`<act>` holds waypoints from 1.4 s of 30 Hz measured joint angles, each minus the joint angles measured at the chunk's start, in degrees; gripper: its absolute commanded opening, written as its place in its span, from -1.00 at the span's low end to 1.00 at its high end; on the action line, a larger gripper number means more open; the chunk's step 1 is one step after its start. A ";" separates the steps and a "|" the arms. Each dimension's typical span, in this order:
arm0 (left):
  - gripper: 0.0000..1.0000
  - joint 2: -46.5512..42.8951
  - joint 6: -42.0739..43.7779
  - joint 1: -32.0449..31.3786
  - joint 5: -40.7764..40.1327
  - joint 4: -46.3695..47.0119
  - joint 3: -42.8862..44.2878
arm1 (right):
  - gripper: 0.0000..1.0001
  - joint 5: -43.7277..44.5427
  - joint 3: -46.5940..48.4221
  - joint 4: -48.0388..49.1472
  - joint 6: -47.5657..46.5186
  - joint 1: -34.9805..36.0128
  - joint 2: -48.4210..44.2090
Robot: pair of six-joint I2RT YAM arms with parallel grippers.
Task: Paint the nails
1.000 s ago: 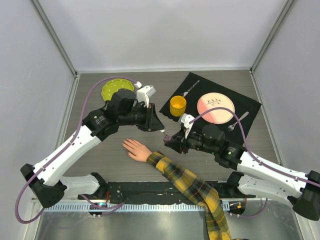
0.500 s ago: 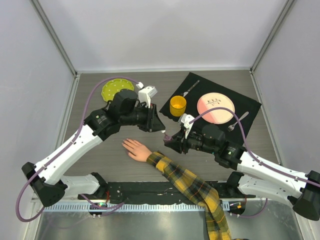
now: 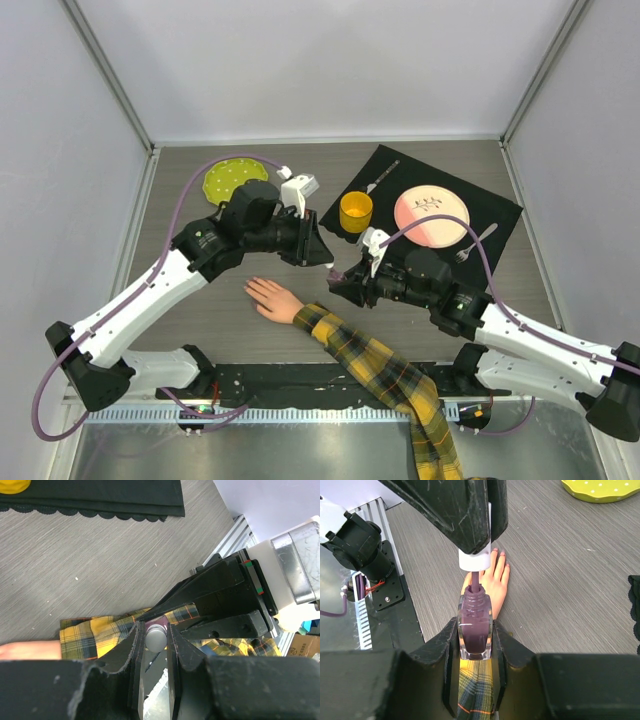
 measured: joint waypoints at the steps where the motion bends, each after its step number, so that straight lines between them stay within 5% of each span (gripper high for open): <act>1: -1.00 0.00 0.00 0.00 0.00 0.00 0.00 | -0.98 0.00 -0.02 -0.02 0.00 0.00 -0.13; 27: -1.00 1.95 0.74 -2.84 0.22 -0.11 -0.02 | -0.98 1.36 -1.20 0.33 0.31 0.02 -2.93; 42: -1.00 2.14 1.60 -6.47 -6.23 4.90 0.87 | -0.98 4.59 -1.81 3.30 2.93 0.02 -5.29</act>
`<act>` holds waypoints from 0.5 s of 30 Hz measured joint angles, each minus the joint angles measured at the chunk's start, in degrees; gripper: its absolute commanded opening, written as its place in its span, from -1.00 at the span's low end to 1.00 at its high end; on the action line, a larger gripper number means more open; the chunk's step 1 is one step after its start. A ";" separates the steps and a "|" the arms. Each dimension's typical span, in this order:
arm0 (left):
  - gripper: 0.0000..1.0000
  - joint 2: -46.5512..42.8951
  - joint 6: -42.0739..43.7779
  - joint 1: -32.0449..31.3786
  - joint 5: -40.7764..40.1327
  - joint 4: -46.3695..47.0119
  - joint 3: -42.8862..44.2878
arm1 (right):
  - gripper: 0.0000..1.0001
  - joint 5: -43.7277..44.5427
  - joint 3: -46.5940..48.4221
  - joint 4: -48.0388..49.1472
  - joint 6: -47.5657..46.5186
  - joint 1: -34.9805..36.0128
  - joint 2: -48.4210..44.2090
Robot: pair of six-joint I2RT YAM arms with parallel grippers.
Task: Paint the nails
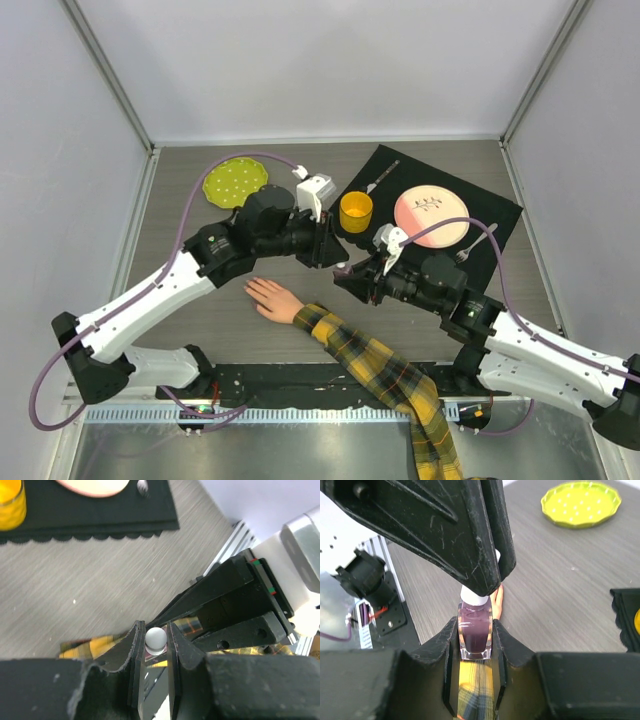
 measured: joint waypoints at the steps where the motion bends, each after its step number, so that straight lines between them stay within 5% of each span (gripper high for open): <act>1: -1.00 -0.42 -0.04 -0.04 -0.02 1.05 -0.33 | -0.98 0.20 0.02 0.48 0.26 0.00 -0.24; 15: -1.00 -6.82 -1.99 -1.36 -4.87 15.61 -7.50 | -0.98 2.84 0.83 6.73 6.27 0.17 -0.70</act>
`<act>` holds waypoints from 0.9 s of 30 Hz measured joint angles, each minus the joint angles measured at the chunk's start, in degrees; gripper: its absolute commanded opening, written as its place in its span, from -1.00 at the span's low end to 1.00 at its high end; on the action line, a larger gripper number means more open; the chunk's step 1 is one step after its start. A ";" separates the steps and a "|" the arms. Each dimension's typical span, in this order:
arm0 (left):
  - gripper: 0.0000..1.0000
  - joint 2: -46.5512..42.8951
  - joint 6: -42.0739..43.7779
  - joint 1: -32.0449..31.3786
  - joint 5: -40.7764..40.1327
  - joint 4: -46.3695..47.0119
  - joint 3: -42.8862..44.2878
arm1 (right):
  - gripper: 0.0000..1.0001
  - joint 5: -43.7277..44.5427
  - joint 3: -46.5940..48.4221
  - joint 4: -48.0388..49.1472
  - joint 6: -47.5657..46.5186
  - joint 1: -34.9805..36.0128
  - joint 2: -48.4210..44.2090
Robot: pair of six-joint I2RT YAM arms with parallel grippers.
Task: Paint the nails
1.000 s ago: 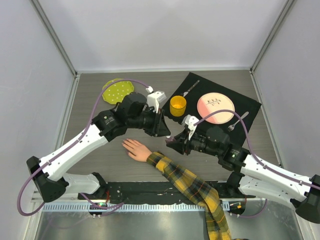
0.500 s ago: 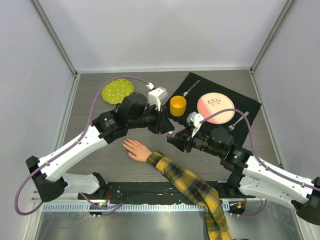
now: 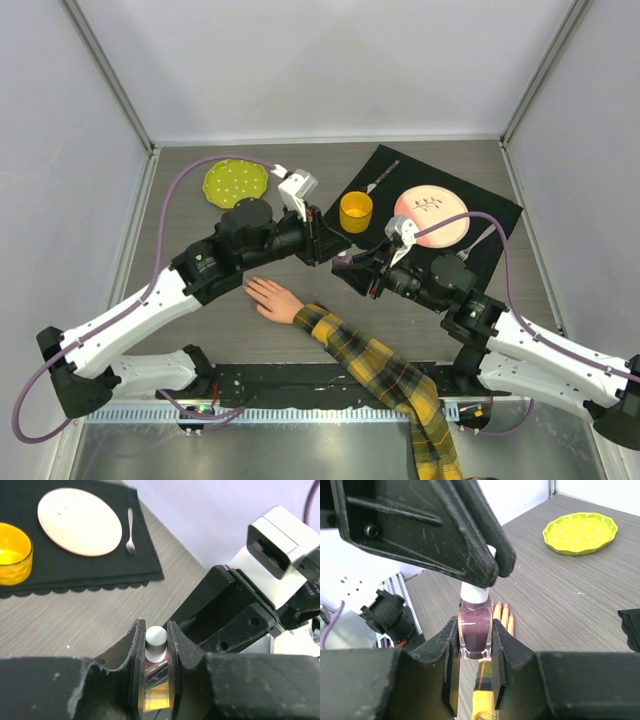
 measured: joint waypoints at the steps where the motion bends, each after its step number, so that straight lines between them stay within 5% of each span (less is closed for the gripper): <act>1: -1.00 -0.92 -0.15 -0.20 -0.55 1.25 -1.05 | -0.98 0.13 0.00 0.15 0.35 0.11 -0.07; 10: -1.00 -6.21 -1.33 -0.94 -3.52 9.49 -7.87 | -0.98 0.24 0.04 2.43 3.06 0.35 -0.13; 27: -1.00 -4.28 1.99 -0.96 -2.16 5.20 -5.01 | -0.98 -1.99 0.46 1.29 0.09 -0.13 0.74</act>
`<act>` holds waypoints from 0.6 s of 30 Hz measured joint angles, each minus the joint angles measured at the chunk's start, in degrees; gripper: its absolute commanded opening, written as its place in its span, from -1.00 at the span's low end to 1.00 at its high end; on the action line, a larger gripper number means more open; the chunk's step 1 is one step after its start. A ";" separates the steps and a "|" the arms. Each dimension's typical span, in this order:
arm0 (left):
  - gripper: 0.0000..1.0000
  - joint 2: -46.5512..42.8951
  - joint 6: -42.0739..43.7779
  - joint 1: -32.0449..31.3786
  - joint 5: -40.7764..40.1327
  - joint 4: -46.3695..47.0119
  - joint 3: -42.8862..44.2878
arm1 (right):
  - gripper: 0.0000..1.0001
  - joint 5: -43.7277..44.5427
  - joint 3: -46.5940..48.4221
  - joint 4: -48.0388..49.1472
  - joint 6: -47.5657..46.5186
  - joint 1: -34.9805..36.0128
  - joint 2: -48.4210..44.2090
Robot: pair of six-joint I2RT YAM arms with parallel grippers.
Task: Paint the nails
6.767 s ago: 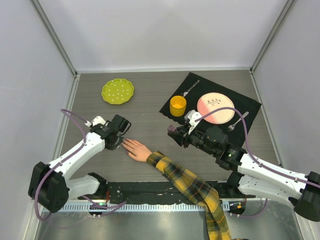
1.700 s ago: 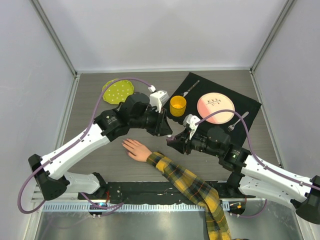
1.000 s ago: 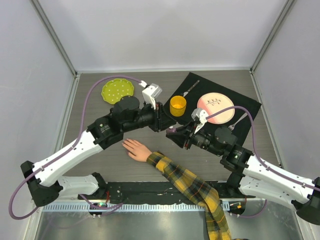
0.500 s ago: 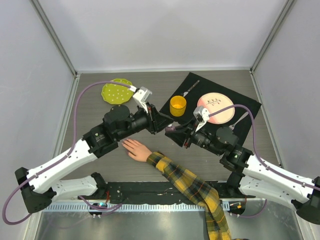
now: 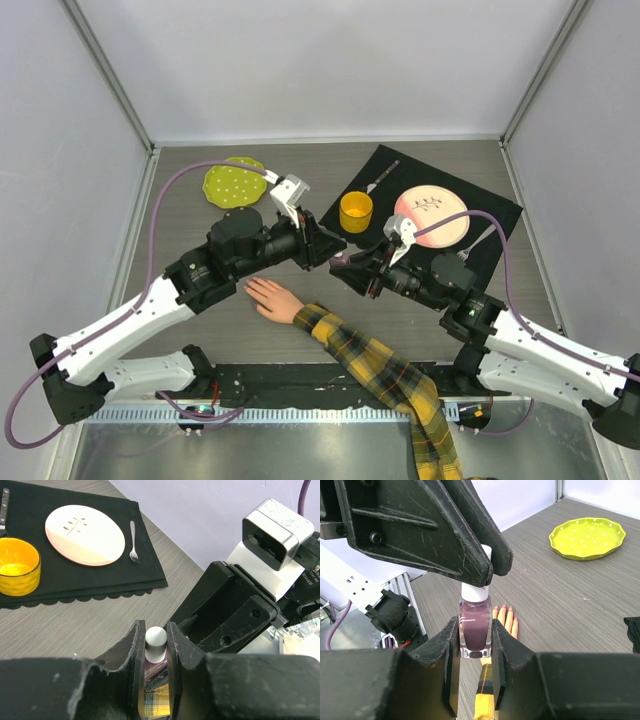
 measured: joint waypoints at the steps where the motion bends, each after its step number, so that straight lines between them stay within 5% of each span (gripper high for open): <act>1: -0.94 -0.13 0.00 0.00 0.00 -0.02 0.00 | -0.98 -0.13 0.00 0.07 -0.09 -0.02 -0.02; 5: -0.64 -1.07 -0.02 -0.28 -0.33 -0.07 0.00 | -0.98 -1.29 0.37 0.31 -0.44 -0.02 -0.02; 13: 0.36 -2.78 0.13 -1.11 -1.99 -2.12 0.26 | -0.98 -3.02 1.77 3.26 -1.57 -0.07 0.07; 14: 0.78 -3.13 -0.04 -1.09 -2.34 -2.32 0.33 | -0.98 -3.21 1.95 3.80 -1.62 -0.07 0.22; 15: 0.89 -3.54 -0.02 -1.07 -2.73 -2.64 0.37 | -0.98 -3.37 2.10 4.20 -1.66 -0.07 0.39; 18: 0.99 -5.03 0.26 -1.14 -3.63 -4.22 0.57 | -0.98 -3.76 2.71 5.77 -1.79 -0.07 0.98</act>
